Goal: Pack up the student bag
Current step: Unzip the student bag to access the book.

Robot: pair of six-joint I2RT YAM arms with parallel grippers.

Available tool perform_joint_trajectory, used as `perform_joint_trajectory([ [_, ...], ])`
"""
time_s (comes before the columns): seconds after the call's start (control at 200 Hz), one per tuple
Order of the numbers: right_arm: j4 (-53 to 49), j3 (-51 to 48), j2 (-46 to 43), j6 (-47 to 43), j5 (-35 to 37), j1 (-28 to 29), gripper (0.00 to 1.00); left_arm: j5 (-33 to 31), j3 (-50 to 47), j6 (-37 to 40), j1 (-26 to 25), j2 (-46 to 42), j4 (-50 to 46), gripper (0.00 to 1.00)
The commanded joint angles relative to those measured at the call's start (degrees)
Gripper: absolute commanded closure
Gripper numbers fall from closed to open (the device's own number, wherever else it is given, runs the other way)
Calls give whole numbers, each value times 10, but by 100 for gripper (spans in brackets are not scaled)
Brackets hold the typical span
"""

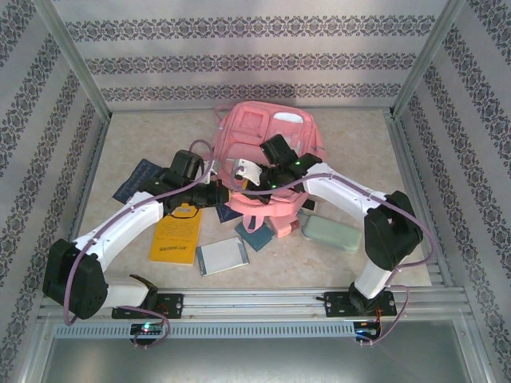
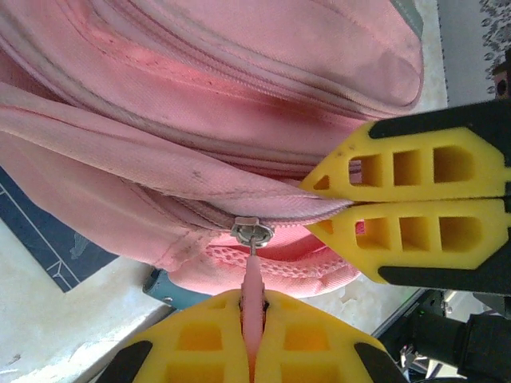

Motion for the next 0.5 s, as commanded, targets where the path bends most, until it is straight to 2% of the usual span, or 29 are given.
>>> perform_joint_trajectory([
  [0.0,4,-16,-58,-31,17,-16,100,3,26,12,23,-5,-10,100],
  [0.225,16,-42,-110,-37,14,-38,100,-24,45,11,50,8,-19,100],
  [0.495,54,-77,-180,-28,-7,-79,100,-57,85,-16,64,62,18,100],
])
